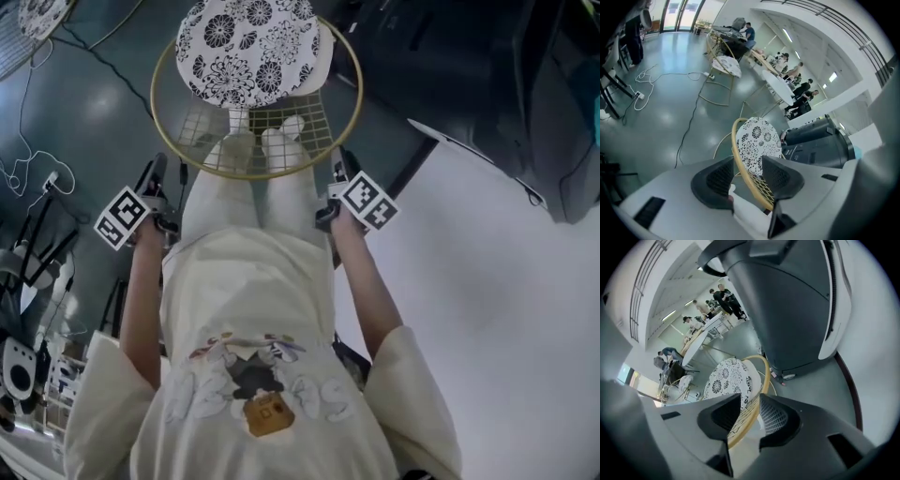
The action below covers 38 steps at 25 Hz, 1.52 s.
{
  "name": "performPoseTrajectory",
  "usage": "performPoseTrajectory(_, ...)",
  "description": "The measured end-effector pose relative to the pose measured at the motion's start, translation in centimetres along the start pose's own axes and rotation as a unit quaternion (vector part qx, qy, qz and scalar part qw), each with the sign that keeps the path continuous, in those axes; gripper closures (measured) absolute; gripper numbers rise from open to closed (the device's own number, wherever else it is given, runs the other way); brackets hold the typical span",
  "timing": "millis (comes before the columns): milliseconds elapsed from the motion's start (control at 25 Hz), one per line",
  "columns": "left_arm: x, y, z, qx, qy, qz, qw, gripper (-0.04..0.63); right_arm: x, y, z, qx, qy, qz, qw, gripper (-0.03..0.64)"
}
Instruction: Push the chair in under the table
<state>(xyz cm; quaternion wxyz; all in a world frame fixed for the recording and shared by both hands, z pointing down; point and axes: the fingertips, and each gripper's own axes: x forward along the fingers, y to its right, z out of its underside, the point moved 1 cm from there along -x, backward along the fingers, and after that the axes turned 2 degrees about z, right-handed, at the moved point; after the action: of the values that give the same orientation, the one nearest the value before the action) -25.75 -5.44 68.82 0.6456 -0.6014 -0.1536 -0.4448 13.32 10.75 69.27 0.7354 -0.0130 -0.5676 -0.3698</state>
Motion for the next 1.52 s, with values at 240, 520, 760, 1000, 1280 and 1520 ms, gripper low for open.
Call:
performPoseTrajectory(240, 2.2, -1.3, 1.5, -0.054, -0.008, 0.0, 0.9985, 0.42, 2.5, 3.0, -0.2, 0.039, -0.015, 0.03, 0.999, 0.509)
performPoseTrajectory(520, 4.0, -1.5, 3.2, -0.048, -0.021, -0.012, 0.9986, 0.422, 4.3, 3.1, 0.5, 0.082, -0.032, 0.024, 0.996, 0.509)
performPoseTrajectory(760, 6.0, -0.8, 4.8, -0.026, -0.019, -0.035, 0.9989, 0.437, 4.9, 3.0, 0.5, 0.094, -0.028, 0.048, 0.994, 0.543)
performPoseTrajectory(1000, 6.2, -1.3, 4.8, -0.076, 0.015, -0.072, 0.9944, 0.502, 5.1, 3.1, 0.7, 0.112, -0.031, 0.05, 0.992, 0.551)
performPoseTrajectory(1280, 6.5, -1.9, 5.8, -0.09, 0.018, -0.088, 0.9919, 0.511, 5.4, 4.3, 1.2, 0.107, -0.048, 0.063, 0.991, 0.554)
performPoseTrajectory(1520, 6.1, -1.7, 5.2, -0.083, 0.027, -0.084, 0.9926, 0.512, 5.2, 3.9, 1.3, 0.113, -0.042, 0.054, 0.991, 0.554)
